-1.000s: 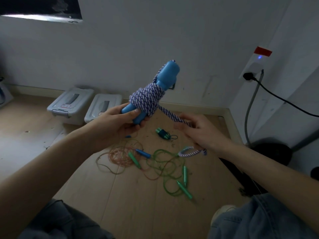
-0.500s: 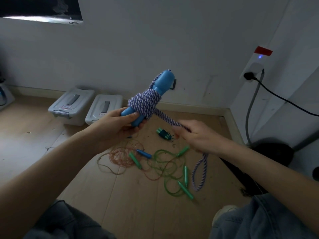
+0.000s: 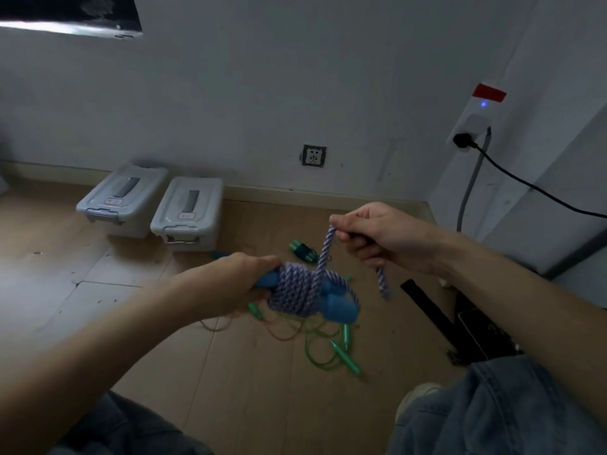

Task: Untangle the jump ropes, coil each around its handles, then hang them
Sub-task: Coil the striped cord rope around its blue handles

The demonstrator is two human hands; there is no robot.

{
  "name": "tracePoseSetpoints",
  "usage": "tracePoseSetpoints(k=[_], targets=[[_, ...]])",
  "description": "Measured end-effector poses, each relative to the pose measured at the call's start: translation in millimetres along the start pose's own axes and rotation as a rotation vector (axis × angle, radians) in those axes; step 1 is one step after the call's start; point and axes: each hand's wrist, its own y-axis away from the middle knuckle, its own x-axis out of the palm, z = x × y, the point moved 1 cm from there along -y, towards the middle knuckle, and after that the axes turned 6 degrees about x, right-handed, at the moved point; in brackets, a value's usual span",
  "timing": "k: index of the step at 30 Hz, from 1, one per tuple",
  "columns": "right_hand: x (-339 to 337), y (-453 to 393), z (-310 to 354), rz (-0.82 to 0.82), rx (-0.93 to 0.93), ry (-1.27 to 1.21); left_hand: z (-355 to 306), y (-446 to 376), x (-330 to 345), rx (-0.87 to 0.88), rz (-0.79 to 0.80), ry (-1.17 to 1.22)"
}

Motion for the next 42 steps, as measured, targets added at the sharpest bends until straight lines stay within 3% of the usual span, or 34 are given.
tracePoseSetpoints(k=[3, 5, 7, 10, 13, 15, 18, 21, 23, 25, 28, 31, 34, 36, 42], targets=[[-1.3, -2.6, -3.8, -0.127, 0.037, 0.242, -17.0, 5.3, -5.5, 0.185, 0.072, 0.059], [-4.9, -0.7, -3.0, -0.217, 0.056, 0.419, -22.1, 10.3, -16.1, 0.285, 0.025, 0.173], [-7.0, 4.0, -1.5, -0.203, 0.047, 0.467, -20.2, 15.7, -26.3, 0.343, -0.054, 0.374], [-6.7, 7.9, -2.1, -0.169, -0.001, 0.123, -12.7, 17.6, -31.7, 0.308, -0.134, 0.999], [2.1, 5.4, -0.4, -0.055, -0.16, -0.042, -4.1, 7.8, -25.6, 0.099, -0.311, 1.486], [8.3, 1.2, 1.3, -0.014, -0.202, -0.078, -3.2, -0.2, -21.8, -0.013, -0.454, 1.414], [19.7, -2.8, -4.4, -0.117, -0.185, -0.107, -10.0, -7.8, -11.0, -0.022, -0.645, 0.81], [23.7, -6.1, -8.3, -0.295, -0.172, -0.178, -16.0, -6.2, -0.8, -0.007, -0.595, 0.414], [18.7, -5.4, -7.7, -0.287, -0.183, -0.182, -9.6, -1.8, -7.8, 0.019, -0.413, 0.506], [14.0, -1.9, -6.1, -0.227, -0.203, -0.109, -5.8, 4.0, -22.2, -0.009, -0.276, 0.926], [23.5, -1.5, -7.2, -0.091, -0.25, 0.053, -16.0, 1.0, -27.5, -0.048, -0.304, 1.202], [32.2, -5.0, -10.1, -0.083, -0.2, 0.123, -26.3, -7.5, -18.8, -0.15, -0.469, 1.122], [18.0, -3.8, -7.8, -0.288, -0.237, 0.099, -13.6, -2.2, -20.5, -0.257, -0.563, 1.106], [7.1, -1.9, -5.2, -0.407, -0.282, -0.084, -3.0, 2.7, -20.7, -0.279, -0.551, 1.086], [-7.9, -1.9, 0.5, -0.24, -0.223, -0.608, -10.4, 0.0, -15.6, -0.193, -0.395, 1.084]])
